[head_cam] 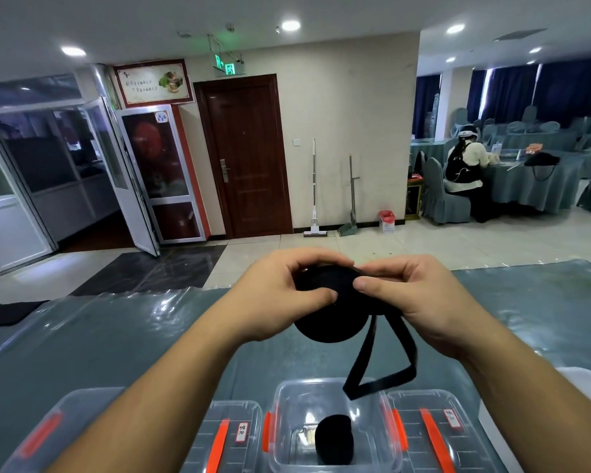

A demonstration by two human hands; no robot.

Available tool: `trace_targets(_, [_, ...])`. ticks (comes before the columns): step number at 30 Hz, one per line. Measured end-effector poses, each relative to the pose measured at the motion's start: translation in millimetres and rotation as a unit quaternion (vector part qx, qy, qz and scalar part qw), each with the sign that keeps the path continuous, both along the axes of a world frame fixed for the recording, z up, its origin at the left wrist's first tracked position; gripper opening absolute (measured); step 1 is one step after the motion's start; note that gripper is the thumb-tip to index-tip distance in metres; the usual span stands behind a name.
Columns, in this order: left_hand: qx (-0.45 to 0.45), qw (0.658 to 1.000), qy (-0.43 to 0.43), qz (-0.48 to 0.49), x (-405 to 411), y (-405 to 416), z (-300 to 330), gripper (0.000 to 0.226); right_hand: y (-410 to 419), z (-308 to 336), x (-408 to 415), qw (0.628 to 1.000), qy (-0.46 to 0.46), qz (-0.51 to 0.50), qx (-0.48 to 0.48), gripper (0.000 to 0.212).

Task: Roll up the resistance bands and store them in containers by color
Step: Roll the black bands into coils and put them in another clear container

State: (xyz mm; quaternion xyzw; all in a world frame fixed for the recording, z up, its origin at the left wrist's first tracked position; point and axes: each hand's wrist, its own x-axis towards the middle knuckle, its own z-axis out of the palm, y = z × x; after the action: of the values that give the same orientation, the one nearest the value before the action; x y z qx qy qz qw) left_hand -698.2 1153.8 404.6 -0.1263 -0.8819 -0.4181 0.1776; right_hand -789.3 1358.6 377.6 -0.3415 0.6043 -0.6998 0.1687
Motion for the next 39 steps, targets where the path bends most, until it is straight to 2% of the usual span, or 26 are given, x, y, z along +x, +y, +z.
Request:
trace_targets(5, [0.066,0.996,0.044,0.034,-4.8,0.3,-6.1,0.044,-0.5,-2.7,-0.4,0.999,-0.026,-0.009,-0.022,0.029])
trace_targets(7, [0.076,0.996,0.037,0.030,-4.3,0.7,-8.6,0.044,-0.5,-2.2,-1.2,0.999,-0.025,-0.009,-0.024,0.027])
trace_targets(11, [-0.054,0.998,0.017,-0.006,-0.9,-1.8,-1.7,0.049,-4.5,-3.1,-0.3,1.000,-0.002,-0.010,0.005,0.020])
trace_targets(12, [-0.060,0.998,0.015,-0.005,-1.4,-3.4,-0.2,0.047,-5.3,-4.1,1.2,1.000,-0.005,-0.005,0.004,0.021])
trace_targets(18, [0.125,0.991,0.057,0.006,-5.6,-8.1,-13.1,0.042,-2.7,-10.7,3.1,0.998,-0.042,0.014,-0.037,0.030])
trace_targets(21, [0.107,0.994,0.032,-0.006,-3.4,-6.6,-13.6,0.042,-2.6,-9.4,2.4,0.999,-0.026,0.005,-0.023,0.031])
trace_targets(24, [-0.001,1.000,0.008,-0.014,-1.8,-6.1,-6.0,0.046,-2.2,-8.2,0.7,1.000,-0.010,0.012,-0.006,0.027])
trace_targets(25, [0.001,1.000,0.006,-0.016,-2.9,-6.1,-5.0,0.044,-2.4,-8.2,0.2,1.000,-0.011,0.014,-0.008,0.026])
trace_targets(30, [0.134,0.991,0.025,-0.005,-5.4,-2.1,-11.7,0.038,-3.1,-9.3,-0.3,0.999,-0.025,0.015,-0.036,0.026])
trace_targets(32, [0.105,0.994,0.022,0.004,-4.2,-1.6,-13.0,0.039,-2.0,-9.5,-1.1,0.999,-0.009,0.012,-0.029,0.022])
trace_targets(35, [-0.030,1.000,0.010,0.002,-0.8,-2.0,-6.6,0.044,-2.4,-9.7,-2.3,1.000,0.026,0.011,-0.004,0.020])
trace_targets(36, [-0.046,0.999,0.014,0.003,-0.3,-2.6,-4.5,0.045,-2.9,-9.9,-2.4,1.000,0.026,0.010,-0.002,0.020])
trace_targets(39, [-0.010,0.999,0.032,0.021,-1.4,-4.3,-4.8,0.043,-3.4,-11.0,-2.1,1.000,0.013,0.013,-0.010,0.021])
